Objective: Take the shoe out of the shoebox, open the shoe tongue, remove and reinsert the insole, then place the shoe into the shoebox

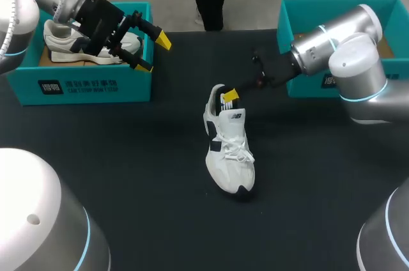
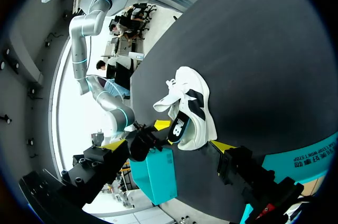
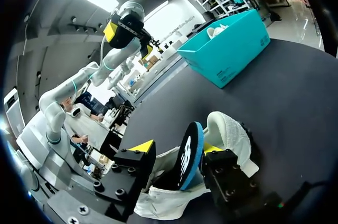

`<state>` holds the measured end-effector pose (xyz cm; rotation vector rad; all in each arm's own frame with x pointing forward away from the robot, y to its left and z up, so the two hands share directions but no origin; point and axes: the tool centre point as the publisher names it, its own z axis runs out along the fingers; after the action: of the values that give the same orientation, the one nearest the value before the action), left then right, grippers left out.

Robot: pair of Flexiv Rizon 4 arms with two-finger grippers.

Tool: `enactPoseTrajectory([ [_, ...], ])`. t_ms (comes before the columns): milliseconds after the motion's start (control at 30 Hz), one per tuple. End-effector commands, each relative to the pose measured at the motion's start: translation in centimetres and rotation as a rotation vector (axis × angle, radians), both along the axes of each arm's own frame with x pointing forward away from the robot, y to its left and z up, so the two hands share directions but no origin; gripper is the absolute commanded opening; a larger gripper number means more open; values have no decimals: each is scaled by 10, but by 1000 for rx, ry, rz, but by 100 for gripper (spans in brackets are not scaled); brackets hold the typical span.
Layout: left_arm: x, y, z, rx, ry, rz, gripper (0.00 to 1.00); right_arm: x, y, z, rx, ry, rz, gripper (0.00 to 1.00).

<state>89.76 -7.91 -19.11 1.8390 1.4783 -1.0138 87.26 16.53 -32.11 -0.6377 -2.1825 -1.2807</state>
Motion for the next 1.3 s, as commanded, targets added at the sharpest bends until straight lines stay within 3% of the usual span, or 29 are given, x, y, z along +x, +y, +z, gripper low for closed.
enactPoseTrajectory([
  [33, 0, 0, 0, 3, -1, -1, 100, -4, -1, 2, -12, -3, -13, 30],
  [67, 0, 0, 0, 3, -1, -1, 100, -3, 0, 2, -13, -3, -13, 14],
  [133, 0, 0, 0, 3, -1, -1, 100, -3, 1, 2, -15, -3, -12, 0],
  [567, 0, 0, 0, 3, -1, -1, 100, -2, 14, -2, -43, 8, 65, 0],
  [1300, 0, 0, 0, 3, -1, -1, 100, -3, 14, -15, -123, 13, 101, 0],
])
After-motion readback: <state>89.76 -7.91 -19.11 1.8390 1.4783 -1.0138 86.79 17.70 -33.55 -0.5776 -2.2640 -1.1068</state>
